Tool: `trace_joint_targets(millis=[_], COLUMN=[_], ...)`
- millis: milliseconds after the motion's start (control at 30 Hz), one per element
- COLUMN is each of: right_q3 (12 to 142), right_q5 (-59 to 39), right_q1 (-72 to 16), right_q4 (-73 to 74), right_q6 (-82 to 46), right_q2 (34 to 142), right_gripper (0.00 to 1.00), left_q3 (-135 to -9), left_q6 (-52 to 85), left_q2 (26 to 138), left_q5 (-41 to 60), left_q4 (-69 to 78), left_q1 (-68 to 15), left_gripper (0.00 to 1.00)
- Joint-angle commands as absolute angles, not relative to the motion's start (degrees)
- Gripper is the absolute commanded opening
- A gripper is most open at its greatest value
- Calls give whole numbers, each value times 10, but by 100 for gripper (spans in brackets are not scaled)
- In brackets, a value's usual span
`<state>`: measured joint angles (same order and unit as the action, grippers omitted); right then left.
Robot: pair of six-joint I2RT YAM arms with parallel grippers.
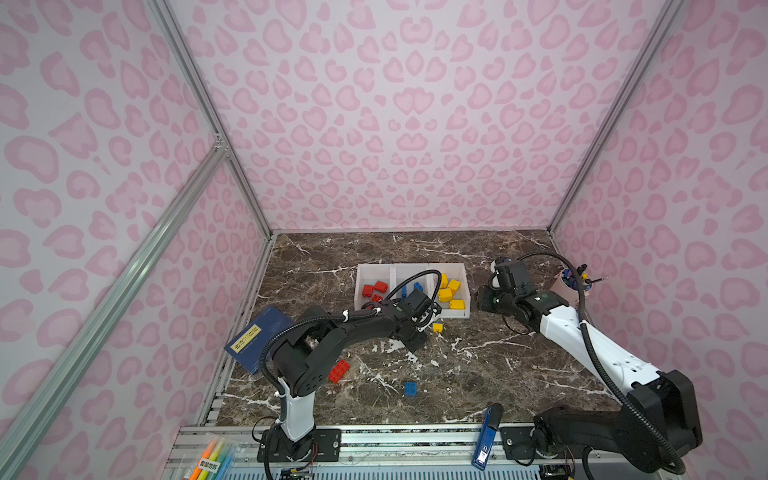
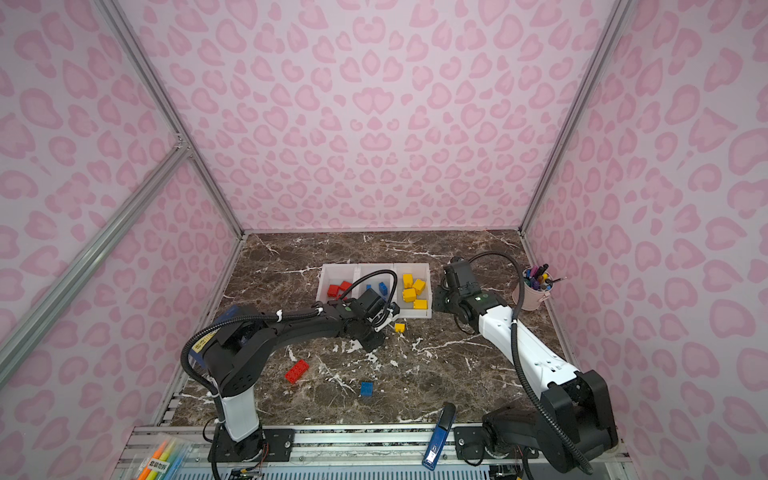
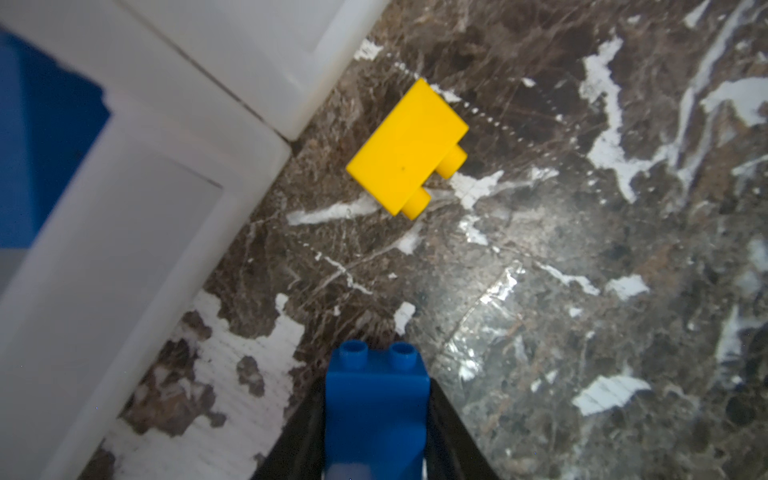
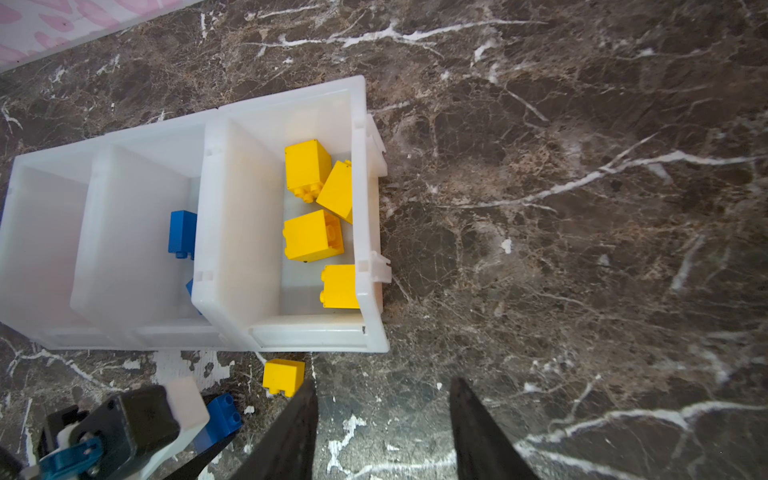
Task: Sort the legos into containers by color
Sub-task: 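Carry the blue brick with the left gripper over the middle compartment, then open the left gripper to drop the blue brick into the middle compartment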
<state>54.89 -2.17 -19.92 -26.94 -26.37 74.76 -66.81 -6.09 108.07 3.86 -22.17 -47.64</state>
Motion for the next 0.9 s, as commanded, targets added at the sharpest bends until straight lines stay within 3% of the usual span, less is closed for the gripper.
trace_joint_targets(millis=[0, 400, 867], right_q3=[545, 543, 530], right_q5=[-22, -18, -26], right_q1=[-200, -200, -200], right_q4=[-271, -274, -276], right_q6=[-266, -265, -267], right_q2=[745, 736, 718], right_gripper=[52, 52, 51], left_q3=[-659, -668, -866], left_q6=[-51, 5, 23], left_q2=[1069, 1022, 1130], left_q5=[41, 46, -24], left_q4=[-206, -170, -211], left_q1=[-477, -459, -389], left_gripper=[37, 37, 37])
